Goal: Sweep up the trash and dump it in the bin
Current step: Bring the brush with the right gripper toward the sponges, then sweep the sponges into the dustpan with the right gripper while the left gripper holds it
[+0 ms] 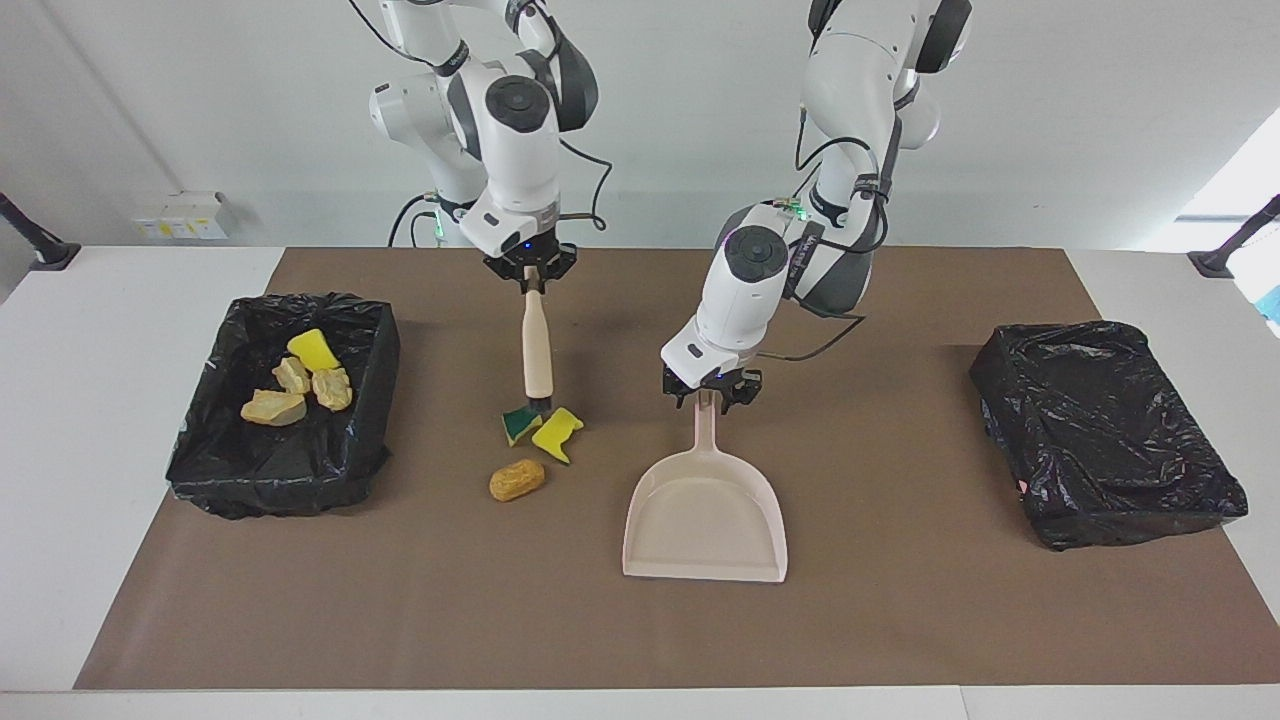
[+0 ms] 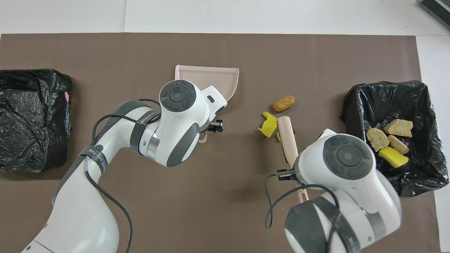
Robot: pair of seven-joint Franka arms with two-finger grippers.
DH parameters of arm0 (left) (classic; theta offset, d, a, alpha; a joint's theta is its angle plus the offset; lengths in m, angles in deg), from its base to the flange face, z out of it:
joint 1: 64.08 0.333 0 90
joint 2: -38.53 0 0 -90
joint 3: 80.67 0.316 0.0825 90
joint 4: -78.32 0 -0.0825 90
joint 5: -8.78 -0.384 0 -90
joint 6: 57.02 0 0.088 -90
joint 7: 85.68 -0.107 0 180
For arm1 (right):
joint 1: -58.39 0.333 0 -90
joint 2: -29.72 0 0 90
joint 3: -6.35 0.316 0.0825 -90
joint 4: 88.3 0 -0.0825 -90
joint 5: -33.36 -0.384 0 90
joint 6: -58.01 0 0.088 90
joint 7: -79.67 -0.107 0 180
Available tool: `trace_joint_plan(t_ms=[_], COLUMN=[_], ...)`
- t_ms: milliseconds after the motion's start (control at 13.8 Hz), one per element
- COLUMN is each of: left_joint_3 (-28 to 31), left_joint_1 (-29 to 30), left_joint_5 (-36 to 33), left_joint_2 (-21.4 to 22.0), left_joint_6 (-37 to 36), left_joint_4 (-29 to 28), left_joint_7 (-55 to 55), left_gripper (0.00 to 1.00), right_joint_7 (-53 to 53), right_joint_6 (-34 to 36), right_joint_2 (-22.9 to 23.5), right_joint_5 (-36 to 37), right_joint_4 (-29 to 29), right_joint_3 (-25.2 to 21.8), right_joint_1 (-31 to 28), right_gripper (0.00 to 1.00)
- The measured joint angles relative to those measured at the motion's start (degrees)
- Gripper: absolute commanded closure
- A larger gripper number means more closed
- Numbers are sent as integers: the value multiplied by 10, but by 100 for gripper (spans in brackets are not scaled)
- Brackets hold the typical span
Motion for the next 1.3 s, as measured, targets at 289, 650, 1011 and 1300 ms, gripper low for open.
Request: trace_joint_plan(t_ms=[289, 650, 1011, 1300], left_joint_3=[3, 14, 20, 22], left_joint_1=[0, 1, 14, 64], left_joint_5=[-45, -76, -118, -118], left_joint_2=[1, 32, 119, 146], left_joint_6=[0, -45, -152, -218], left_joint_4=[2, 12, 15, -11], left_joint_7=[-17, -129, -286, -526], left_gripper=[100, 100, 100, 100], right_joint_7=[134, 193, 186, 156], right_joint_6=[-76, -176, -214, -216], right_joint_2=[28, 92, 121, 120], right_joint_5=[2, 5, -2, -5], right_joint_4=[1, 5, 25, 34], right_joint_3=[-1, 1, 9, 9], right_joint_1=[-95, -145, -138, -107], right_gripper=[100, 100, 100, 100])
